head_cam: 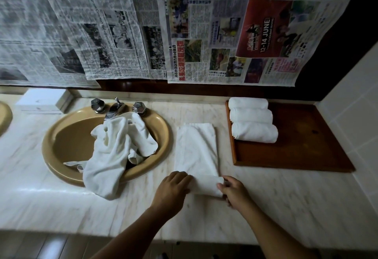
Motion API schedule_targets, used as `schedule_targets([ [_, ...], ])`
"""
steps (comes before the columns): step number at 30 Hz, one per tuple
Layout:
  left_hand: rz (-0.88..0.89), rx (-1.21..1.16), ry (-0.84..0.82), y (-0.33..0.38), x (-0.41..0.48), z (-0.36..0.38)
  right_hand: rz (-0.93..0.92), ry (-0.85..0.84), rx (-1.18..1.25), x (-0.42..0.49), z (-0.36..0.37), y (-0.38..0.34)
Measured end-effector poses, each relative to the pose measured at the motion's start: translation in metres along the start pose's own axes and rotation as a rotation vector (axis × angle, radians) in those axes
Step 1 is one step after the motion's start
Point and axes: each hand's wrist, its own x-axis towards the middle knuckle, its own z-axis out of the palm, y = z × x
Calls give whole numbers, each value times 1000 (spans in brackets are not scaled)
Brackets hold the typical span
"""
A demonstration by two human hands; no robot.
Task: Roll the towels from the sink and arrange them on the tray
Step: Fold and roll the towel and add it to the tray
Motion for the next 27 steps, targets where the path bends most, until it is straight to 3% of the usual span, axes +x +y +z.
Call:
schedule_targets([
  [9, -4, 84, -82, -8, -4, 9, -16, 20, -138, -12, -6, -22],
  [12, -43, 33, -123, -12, 4, 8, -284, 189, -305, -17, -7, -12],
  [16, -82, -31, -201, -21, 17, 4, -646, 80, -682, -21, -9, 5],
  [21, -179, -130, -291, -21, 31, 0, -603, 58, -571, -9, -10, 3],
  [24, -238, -165, -327, -25, 30, 1, -541, -52, -502, -2, -15, -2],
  [27, -311, -391, -196, -27, 19, 3, -450, -139, -459, 3, -20, -8],
])
